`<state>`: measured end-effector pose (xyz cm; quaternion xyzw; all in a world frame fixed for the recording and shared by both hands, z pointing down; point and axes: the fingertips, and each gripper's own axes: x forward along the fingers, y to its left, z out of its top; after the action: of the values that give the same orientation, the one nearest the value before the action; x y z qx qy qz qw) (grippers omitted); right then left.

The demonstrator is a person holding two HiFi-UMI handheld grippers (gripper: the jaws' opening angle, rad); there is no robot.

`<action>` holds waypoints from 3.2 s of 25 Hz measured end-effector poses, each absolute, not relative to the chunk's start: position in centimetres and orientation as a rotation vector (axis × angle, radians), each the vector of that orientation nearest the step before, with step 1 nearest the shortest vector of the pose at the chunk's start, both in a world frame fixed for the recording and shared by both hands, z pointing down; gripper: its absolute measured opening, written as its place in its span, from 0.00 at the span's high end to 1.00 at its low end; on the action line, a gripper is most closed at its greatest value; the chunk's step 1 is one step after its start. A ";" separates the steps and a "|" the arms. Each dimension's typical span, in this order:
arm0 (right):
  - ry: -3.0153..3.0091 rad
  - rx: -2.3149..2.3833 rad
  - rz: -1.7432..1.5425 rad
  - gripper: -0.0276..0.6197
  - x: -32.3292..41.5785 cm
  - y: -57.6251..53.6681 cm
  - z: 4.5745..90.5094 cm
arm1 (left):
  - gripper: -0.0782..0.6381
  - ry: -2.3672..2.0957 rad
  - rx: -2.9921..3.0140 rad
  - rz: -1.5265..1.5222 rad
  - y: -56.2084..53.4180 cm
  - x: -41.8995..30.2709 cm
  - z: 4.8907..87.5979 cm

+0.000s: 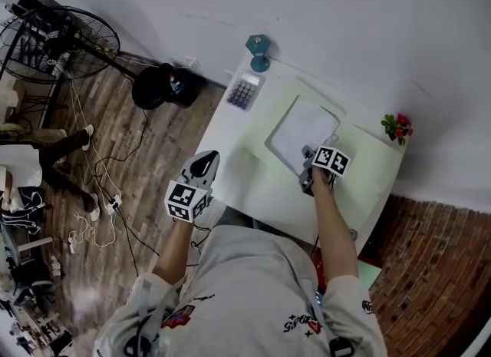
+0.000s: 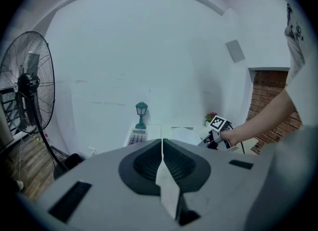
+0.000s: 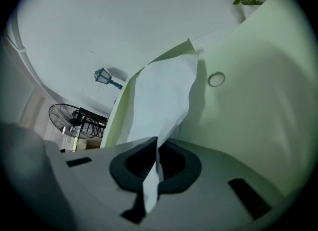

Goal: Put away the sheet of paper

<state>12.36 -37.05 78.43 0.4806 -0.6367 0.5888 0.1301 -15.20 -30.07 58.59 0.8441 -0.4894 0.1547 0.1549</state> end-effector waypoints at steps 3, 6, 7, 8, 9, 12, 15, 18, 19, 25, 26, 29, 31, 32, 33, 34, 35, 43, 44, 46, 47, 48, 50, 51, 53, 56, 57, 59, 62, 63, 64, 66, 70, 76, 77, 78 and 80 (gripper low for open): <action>-1.832 1.368 1.652 0.94 12.0 -37.1 78.9 | 0.85 -1.419 2.404 0.442 -30.0 -15.9 58.9; -1.835 1.366 1.617 0.94 11.7 -37.5 79.1 | 0.85 -1.426 2.394 0.442 -30.2 -16.4 59.2; -1.840 1.367 1.618 0.94 11.6 -37.7 79.0 | 0.85 -1.427 2.393 0.443 -30.3 -16.5 59.2; -1.850 1.369 1.619 0.94 11.5 -38.0 79.0 | 0.85 -1.428 2.392 0.443 -30.3 -16.6 59.1; -1.863 1.373 1.624 0.94 11.4 -38.2 78.8 | 0.85 -1.429 2.391 0.443 -30.3 -16.6 59.1; -1.907 1.397 1.657 0.94 10.9 -39.0 78.2 | 0.85 -1.432 2.388 0.444 -30.3 -16.9 59.0; -1.939 1.408 1.676 0.94 10.4 -39.7 77.9 | 0.85 -1.436 2.381 0.445 -30.3 -17.3 59.2; -1.947 1.393 1.634 0.92 10.2 -40.0 77.9 | 0.85 -1.440 2.378 0.442 -30.3 -17.5 59.2; -1.948 1.389 1.618 0.90 10.1 -39.9 77.9 | 0.85 -1.440 2.377 0.441 -30.3 -17.6 59.2; -1.915 1.447 1.492 0.76 11.2 -39.4 77.5 | 0.85 -1.420 2.390 0.436 -30.4 -17.3 59.3; -1.905 1.465 1.473 0.72 11.6 -39.2 77.4 | 0.85 -1.413 2.396 0.433 -30.4 -17.1 59.2; -1.889 1.499 1.436 0.60 12.8 -38.7 76.9 | 0.85 -1.388 2.417 0.427 -30.5 -16.4 59.2; -1.880 1.519 1.407 0.57 13.8 -38.2 76.5 | 0.85 -1.372 2.432 0.421 -30.4 -15.7 59.1; -1.878 1.534 1.399 0.57 14.3 -37.9 76.2 | 0.85 -1.364 2.440 0.417 -30.4 -15.3 59.0; -1.882 1.549 1.398 0.57 14.8 -37.6 75.8 | 0.85 -1.356 2.449 0.413 -30.4 -14.9 58.9; -1.891 1.562 1.398 0.58 15.3 -37.3 75.3 | 0.85 -1.349 2.459 0.410 -30.3 -14.5 58.7; -1.904 1.572 1.396 0.59 15.7 -37.0 74.8 | 0.85 -1.342 2.469 0.407 -30.3 -14.1 58.6; -2.069 1.601 1.211 0.94 18.1 -34.2 70.2 | 0.85 -1.288 2.568 0.380 -29.9 -10.4 56.9; -2.093 1.609 1.151 0.94 18.5 -33.8 69.4 | 0.85 -1.280 2.581 0.377 -29.8 -9.8 56.6; -2.149 1.620 1.027 0.94 19.0 -33.1 67.8 | 0.85 -1.262 2.607 0.371 -29.6 -8.6 56.1; -2.171 1.623 0.964 0.95 19.2 -32.8 66.9 | 0.85 -1.253 2.620 0.368 -29.5 -8.0 55.9; -2.190 1.628 0.903 0.95 19.4 -32.5 66.1 | 0.85 -1.244 2.632 0.364 -29.5 -7.4 55.7; -2.221 1.645 0.790 0.95 20.0 -31.8 64.2 | 0.85 -1.225 2.653 0.359 -29.4 -6.2 55.3; -2.234 1.660 0.742 0.95 20.3 -31.5 63.3 | 0.85 -1.213 2.665 0.356 -29.5 -5.6 55.1; -2.260 1.690 0.657 0.95 20.8 -30.8 61.2 | 0.85 -1.189 2.690 0.350 -29.6 -4.4 54.6; -2.298 1.713 0.546 0.95 21.2 -29.7 58.0 | 0.85 -1.159 2.727 0.339 -29.6 -2.9 53.6; -2.304 1.719 0.513 0.96 21.2 -29.4 57.1 | 0.85 -1.150 2.739 0.336 -29.7 -2.5 53.3; -2.302 1.739 0.453 0.96 21.4 -28.9 55.4 | 0.85 -1.129 2.759 0.327 -30.0 -1.6 52.9; -2.313 1.774 0.359 0.96 21.7 -28.0 52.5 | 0.85 -1.101 2.787 0.307 -30.2 -0.2 52.0; -2.322 1.786 0.326 0.96 21.8 -27.7 51.6 | 0.85 -1.093 2.797 0.300 -30.2 0.3 51.7; -2.331 1.798 0.294 0.96 21.8 -27.5 50.6 | 0.85 -1.085 2.807 0.294 -30.3 0.7 51.4; -2.348 1.821 0.233 0.96 21.7 -26.9 48.8 | 0.85 -1.071 2.825 0.285 -30.4 1.2 50.8; -2.384 1.856 0.121 0.96 21.6 -26.0 45.8 | 0.85 -1.064 2.850 0.267 -30.7 1.8 50.0; -2.435 1.875 0.012 0.97 21.0 -24.7 43.8 | 0.85 -1.083 2.853 0.243 -30.8 1.6 49.3; -2.440 1.874 0.009 0.97 20.9 -24.6 43.8 | 0.85 -1.088 2.852 0.238 -30.8 1.5 49.2; -2.443 1.873 0.012 0.97 20.8 -24.5 43.9 | 0.85 -1.091 2.851 0.236 -30.8 1.4 49.2; -2.444 1.872 0.026 0.97 20.7 -24.5 44.3 | 0.85 -1.096 2.846 0.234 -30.8 1.2 49.4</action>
<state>20.68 -24.50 44.25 0.6077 -0.7935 0.0083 0.0316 1.18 -30.84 49.37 0.9297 -0.3580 0.0763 0.0413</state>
